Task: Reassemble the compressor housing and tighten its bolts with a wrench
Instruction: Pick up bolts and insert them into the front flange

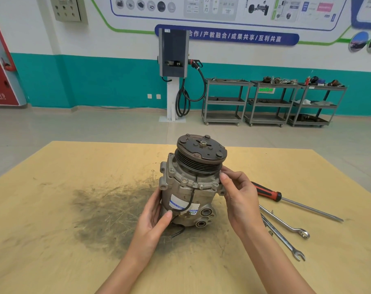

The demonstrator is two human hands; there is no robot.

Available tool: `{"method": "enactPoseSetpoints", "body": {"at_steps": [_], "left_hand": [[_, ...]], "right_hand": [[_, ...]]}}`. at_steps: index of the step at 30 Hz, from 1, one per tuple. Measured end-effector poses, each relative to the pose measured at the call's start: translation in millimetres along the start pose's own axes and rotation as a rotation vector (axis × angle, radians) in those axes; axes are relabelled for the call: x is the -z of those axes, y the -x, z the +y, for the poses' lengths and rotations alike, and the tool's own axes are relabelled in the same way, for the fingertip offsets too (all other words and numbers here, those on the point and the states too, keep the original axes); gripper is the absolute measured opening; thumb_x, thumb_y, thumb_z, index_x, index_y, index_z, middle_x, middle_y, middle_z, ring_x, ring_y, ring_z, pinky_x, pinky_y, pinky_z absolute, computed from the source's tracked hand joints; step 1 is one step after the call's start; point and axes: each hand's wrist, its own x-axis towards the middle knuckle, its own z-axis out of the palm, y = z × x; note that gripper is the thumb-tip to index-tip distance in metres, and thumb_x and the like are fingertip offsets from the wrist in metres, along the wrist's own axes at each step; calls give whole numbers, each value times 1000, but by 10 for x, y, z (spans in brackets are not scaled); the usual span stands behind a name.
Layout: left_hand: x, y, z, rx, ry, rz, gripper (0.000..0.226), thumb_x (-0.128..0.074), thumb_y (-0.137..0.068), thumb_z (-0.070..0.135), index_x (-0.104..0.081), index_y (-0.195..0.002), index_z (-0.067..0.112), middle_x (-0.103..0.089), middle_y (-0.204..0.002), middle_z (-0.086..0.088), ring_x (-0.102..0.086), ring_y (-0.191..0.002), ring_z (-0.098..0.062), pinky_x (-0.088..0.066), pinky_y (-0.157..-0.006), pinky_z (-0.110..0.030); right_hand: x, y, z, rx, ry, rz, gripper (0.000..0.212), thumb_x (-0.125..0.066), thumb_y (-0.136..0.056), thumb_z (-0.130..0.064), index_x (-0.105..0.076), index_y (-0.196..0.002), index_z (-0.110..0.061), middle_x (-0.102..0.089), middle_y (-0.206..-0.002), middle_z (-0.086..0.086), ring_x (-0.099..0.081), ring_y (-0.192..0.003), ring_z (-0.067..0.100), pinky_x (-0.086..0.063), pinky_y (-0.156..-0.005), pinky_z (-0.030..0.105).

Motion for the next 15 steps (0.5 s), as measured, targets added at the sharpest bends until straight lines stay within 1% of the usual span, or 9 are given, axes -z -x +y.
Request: {"method": "enactPoseSetpoints", "body": {"at_steps": [2,3,5,6,8,10,12,15], "left_hand": [[7,-4,-1,4,-5,-2,61,-65,-81,20,-44,-136,36,-55,-139,25,-49,-131,9,-42,-102,-9],[12,-4,-3,5,-9,-3,60,-67,-81,20,-45,-135,36,-55,-138,26,-49,-131,9,-42,-103,-9],[15,-5,-2,8,-15,-3,61,-76,-86,21,-45,-136,37,-54,-139,26,-48,-132,8,-42,-104,-9],[16,-3,-2,10,-17,-3,62,-77,-85,23,-44,-136,37,-53,-140,26,-48,-132,9,-42,-104,-9],[12,-2,-1,12,-22,-5,64,-69,-80,25,-43,-137,37,-53,-140,28,-47,-132,10,-41,-104,-9],[7,3,0,15,-23,-10,66,-67,-79,25,-42,-139,36,-51,-143,25,-46,-133,9,-40,-107,-11],[6,9,-1,14,-18,-10,66,-66,-79,24,-42,-140,34,-50,-145,22,-46,-134,9,-40,-108,-11],[-2,12,10,16,-16,-10,68,-67,-79,23,-41,-141,32,-49,-145,22,-46,-133,10,-40,-105,-10]], "right_hand": [[-7,-11,-14,-12,-25,-1,19,-71,-73,-17,-63,-87,-9,-73,-107,3,-65,-110,22,-48,-87,33],[-7,-6,-24,-16,-31,-8,20,-71,-72,-19,-63,-87,-9,-73,-108,3,-65,-110,22,-48,-87,33],[10,9,-32,-18,-37,-40,18,-69,-75,-21,-67,-90,-11,-73,-109,4,-64,-109,21,-48,-88,34],[22,20,-32,-15,-32,-54,18,-67,-77,-22,-69,-92,-13,-72,-110,6,-64,-109,21,-48,-89,34],[34,38,-27,-7,-16,-73,16,-65,-79,-22,-73,-92,-16,-70,-115,10,-62,-113,23,-48,-94,37],[35,38,-24,-7,-10,-68,14,-65,-79,-20,-74,-89,-16,-68,-118,13,-61,-116,25,-47,-97,39],[30,20,-25,-15,-15,-65,14,-65,-78,-19,-71,-90,-13,-69,-115,11,-63,-111,23,-48,-92,36],[16,-10,-18,-18,-37,-52,11,-66,-79,-13,-66,-89,-8,-71,-111,8,-66,-102,17,-50,-84,30]]}}
